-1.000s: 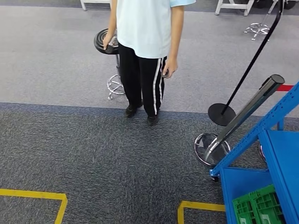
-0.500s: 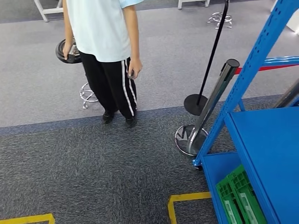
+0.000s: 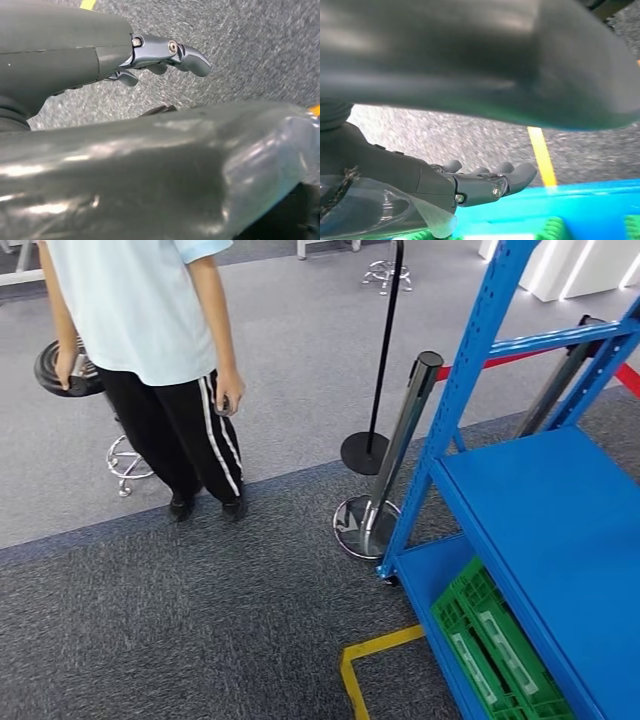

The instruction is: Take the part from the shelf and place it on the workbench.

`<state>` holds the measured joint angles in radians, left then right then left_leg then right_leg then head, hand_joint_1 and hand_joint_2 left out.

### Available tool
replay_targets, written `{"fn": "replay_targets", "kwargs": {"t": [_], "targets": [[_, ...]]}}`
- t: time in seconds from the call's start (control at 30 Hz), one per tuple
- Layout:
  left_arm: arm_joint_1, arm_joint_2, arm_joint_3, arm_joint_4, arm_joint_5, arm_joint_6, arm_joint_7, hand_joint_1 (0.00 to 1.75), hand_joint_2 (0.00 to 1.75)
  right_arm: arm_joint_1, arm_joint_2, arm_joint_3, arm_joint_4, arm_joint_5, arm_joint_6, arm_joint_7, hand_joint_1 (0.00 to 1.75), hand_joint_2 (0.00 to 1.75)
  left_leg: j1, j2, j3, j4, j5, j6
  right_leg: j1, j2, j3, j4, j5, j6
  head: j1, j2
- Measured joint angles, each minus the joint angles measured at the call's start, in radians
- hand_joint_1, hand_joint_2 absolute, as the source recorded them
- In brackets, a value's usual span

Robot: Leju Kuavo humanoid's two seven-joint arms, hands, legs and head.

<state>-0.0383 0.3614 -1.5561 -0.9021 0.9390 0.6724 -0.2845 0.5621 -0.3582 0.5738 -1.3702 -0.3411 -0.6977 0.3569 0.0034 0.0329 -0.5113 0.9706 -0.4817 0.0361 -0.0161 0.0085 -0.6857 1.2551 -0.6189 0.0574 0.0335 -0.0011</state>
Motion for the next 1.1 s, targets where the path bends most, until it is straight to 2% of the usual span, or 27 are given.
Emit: {"fn": "replay_targets", "kwargs": {"t": [0.03,0.07,0.1,0.17,0.2,0.27,0.3,0.37,0.43,0.47,0.5,0.53,0.57,0.6,0.63,0.67,0.7,0.73,0.8,0.83,0.87,0.93,0.97,1.0,1.03,1.07,1.1], "targets": [[0.000,0.000,0.000,0.000,0.000,0.000,0.000,0.00,0.00,0.002,0.000,0.000,0.000,0.000,0.000,0.000,0.00,0.00,0.000,0.015,0.000,0.000,-0.001,-0.001,-0.002,-0.004,0.005,-0.006,0.012,0.003,0.000,0.000],[0.000,-0.001,0.000,0.000,0.000,0.000,0.000,0.00,0.00,0.003,0.000,0.000,0.000,0.000,0.000,0.000,0.00,0.00,0.000,0.028,0.001,0.001,-0.003,-0.003,-0.004,-0.011,0.031,-0.050,0.038,0.005,0.000,0.000],[0.000,-0.002,0.000,0.000,0.000,0.000,0.000,0.00,0.00,0.003,0.000,0.000,0.000,0.000,0.000,0.000,0.00,0.00,0.001,0.041,0.003,0.003,-0.006,-0.007,-0.005,-0.029,0.073,-0.122,0.070,0.006,0.000,0.000],[0.000,-0.002,0.000,0.000,0.002,-0.002,-0.002,0.00,0.00,0.001,0.000,-0.001,-0.001,0.000,0.000,-0.001,0.00,0.00,-0.002,0.062,0.009,0.008,-0.014,-0.019,-0.005,-0.069,0.142,-0.241,0.114,-0.001,-0.001,0.000],[-0.001,-0.002,0.000,0.001,0.002,-0.003,-0.003,0.00,0.00,0.000,0.000,-0.001,-0.002,0.000,0.000,-0.002,0.00,0.00,-0.003,0.071,0.013,0.011,-0.018,-0.025,-0.003,-0.080,0.157,-0.268,0.120,-0.008,-0.003,0.000],[-0.003,-0.002,0.001,0.001,0.003,-0.005,-0.007,0.00,0.00,0.002,0.000,-0.001,-0.002,-0.002,0.000,-0.003,0.00,0.00,-0.002,0.089,0.023,0.011,-0.023,-0.039,0.001,-0.064,0.156,-0.271,0.120,-0.027,-0.006,0.000],[-0.005,-0.002,0.002,0.001,0.003,-0.006,-0.008,0.00,0.00,0.003,0.000,-0.001,-0.003,-0.004,0.000,-0.003,0.00,0.00,0.002,0.088,0.027,0.014,-0.027,-0.046,0.001,-0.054,0.159,-0.272,0.122,-0.035,-0.006,0.000],[-0.007,-0.002,0.002,0.001,0.003,-0.008,-0.010,0.00,0.00,0.003,0.000,-0.001,-0.003,-0.005,0.000,-0.004,0.00,0.00,0.007,0.044,0.014,0.057,-0.063,-0.057,0.000,-0.034,0.164,-0.276,0.129,-0.049,-0.008,0.000],[-0.004,-0.003,0.002,0.001,0.003,-0.010,-0.012,0.00,0.00,0.001,0.000,-0.002,-0.003,-0.006,0.000,-0.005,0.00,0.00,0.009,-0.011,-0.037,0.177,-0.133,-0.060,0.000,-0.012,0.164,-0.276,0.134,-0.057,-0.010,0.000],[-0.003,-0.003,0.002,0.001,0.003,-0.011,-0.012,0.00,0.00,0.001,0.000,-0.003,-0.002,-0.005,0.000,-0.006,0.00,0.00,0.009,-0.020,-0.070,0.247,-0.161,-0.060,0.002,0.001,0.163,-0.275,0.135,-0.059,-0.010,0.000],[-0.002,-0.003,0.002,0.001,0.003,-0.011,-0.012,0.00,0.00,0.001,0.000,-0.004,-0.002,-0.005,0.000,-0.006,0.00,0.00,0.009,-0.023,-0.093,0.296,-0.172,-0.058,0.004,0.015,0.163,-0.275,0.135,-0.059,-0.010,0.000],[-0.001,-0.003,0.002,0.001,0.003,-0.011,-0.012,0.00,0.00,0.001,0.000,-0.004,-0.002,-0.005,0.000,-0.005,0.00,0.00,0.008,-0.025,-0.103,0.309,-0.161,-0.056,0.005,0.029,0.164,-0.275,0.135,-0.059,-0.010,0.000],[-0.001,-0.003,0.002,0.001,0.003,-0.011,-0.012,0.00,0.00,0.001,0.000,-0.004,-0.002,-0.004,0.000,-0.004,0.00,0.00,0.008,-0.028,-0.096,0.282,-0.131,-0.052,0.006,0.044,0.166,-0.275,0.135,-0.059,-0.009,0.000],[-0.001,-0.002,0.002,0.001,0.003,-0.011,-0.012,0.00,0.00,0.001,0.000,-0.004,-0.002,-0.003,0.000,-0.004,0.00,0.00,0.007,-0.039,-0.074,0.221,-0.088,-0.047,0.006,0.058,0.168,-0.274,0.135,-0.059,-0.009,0.000],[-0.001,-0.001,0.002,0.001,0.003,-0.011,-0.012,0.00,0.00,0.001,0.000,-0.005,-0.002,-0.002,0.000,-0.003,0.00,0.00,0.007,-0.066,-0.048,0.150,-0.048,-0.041,0.007,0.071,0.165,-0.273,0.134,-0.058,-0.009,0.000],[-0.001,0.000,0.002,0.001,0.003,-0.011,-0.012,0.00,0.00,0.000,0.000,-0.005,-0.003,-0.001,0.000,-0.002,0.00,0.00,0.007,-0.092,-0.026,0.088,-0.022,-0.036,0.007,0.084,0.163,-0.271,0.133,-0.055,-0.009,0.000],[-0.001,0.001,0.002,0.001,0.004,-0.012,-0.012,0.00,0.00,0.000,0.000,-0.006,-0.003,0.000,0.000,-0.002,0.00,0.00,0.007,-0.114,-0.012,0.046,-0.009,-0.033,0.006,0.097,0.159,-0.270,0.133,-0.051,-0.009,0.000],[-0.002,0.002,0.003,0.001,0.004,-0.012,-0.012,0.00,0.00,0.000,0.000,-0.006,-0.003,0.000,0.000,-0.002,0.00,0.00,0.006,-0.125,-0.006,0.029,-0.009,-0.030,0.004,0.108,0.151,-0.269,0.134,-0.044,-0.009,0.000],[-0.003,0.002,0.003,0.001,0.004,-0.012,-0.013,0.00,0.00,0.003,0.000,-0.006,-0.004,0.000,0.000,-0.001,0.00,0.00,0.004,-0.104,-0.003,0.020,-0.009,-0.023,-0.001,0.125,0.140,-0.268,0.136,-0.030,-0.009,0.000],[-0.003,0.001,0.003,0.001,0.004,-0.012,-0.013,0.00,0.00,0.005,0.000,-0.006,-0.004,0.001,0.000,-0.001,0.00,0.00,0.004,-0.091,-0.001,0.014,-0.005,-0.018,-0.002,0.111,0.132,-0.260,0.130,-0.026,-0.008,0.000],[-0.003,0.000,0.003,0.001,0.003,-0.012,-0.014,0.00,0.00,0.005,0.000,-0.006,-0.004,0.001,0.000,-0.001,0.00,0.00,0.006,-0.076,0.000,0.008,-0.002,-0.012,-0.001,0.085,0.119,-0.235,0.112,-0.022,-0.005,0.000],[-0.001,0.000,0.003,0.001,0.003,-0.012,-0.014,0.00,0.00,0.001,0.000,-0.006,-0.004,0.001,-0.001,-0.001,0.00,0.00,0.006,-0.045,0.000,0.002,0.000,-0.005,0.001,0.021,0.066,-0.130,0.047,-0.017,0.000,0.000],[0.001,-0.001,0.003,0.001,0.004,-0.012,-0.014,0.00,0.00,-0.001,0.000,-0.007,-0.004,0.001,-0.001,-0.001,0.00,0.00,0.005,-0.029,-0.001,0.002,-0.001,-0.004,0.001,0.007,0.033,-0.063,0.014,-0.012,0.003,0.000],[0.002,-0.001,0.002,0.001,0.004,-0.013,-0.014,0.00,0.00,-0.001,0.000,-0.007,-0.004,0.001,-0.001,-0.001,0.00,0.00,0.005,-0.013,-0.001,0.002,-0.002,-0.004,0.000,0.001,0.009,-0.012,-0.004,-0.008,0.003,0.000],[0.003,-0.001,0.002,0.001,0.005,-0.015,-0.015,0.00,0.00,0.001,0.000,-0.007,-0.004,0.002,0.000,-0.001,0.00,0.00,0.005,0.002,-0.001,0.003,-0.003,-0.004,-0.002,-0.002,0.001,0.008,-0.004,-0.004,0.003,0.000],[0.003,-0.001,0.002,0.001,0.006,-0.017,-0.016,0.00,0.00,0.002,0.000,-0.007,-0.004,0.002,0.000,-0.001,0.00,0.00,0.005,0.016,0.000,0.003,-0.005,-0.007,-0.003,-0.006,0.014,-0.012,0.015,-0.001,0.003,0.000],[0.003,-0.002,0.002,0.001,0.008,-0.019,-0.019,0.00,0.00,0.003,0.000,-0.007,-0.004,0.003,-0.001,-0.001,0.00,0.00,0.006,0.030,0.003,0.004,-0.008,-0.010,-0.005,-0.017,0.046,-0.069,0.048,0.001,0.003,0.000]]}}
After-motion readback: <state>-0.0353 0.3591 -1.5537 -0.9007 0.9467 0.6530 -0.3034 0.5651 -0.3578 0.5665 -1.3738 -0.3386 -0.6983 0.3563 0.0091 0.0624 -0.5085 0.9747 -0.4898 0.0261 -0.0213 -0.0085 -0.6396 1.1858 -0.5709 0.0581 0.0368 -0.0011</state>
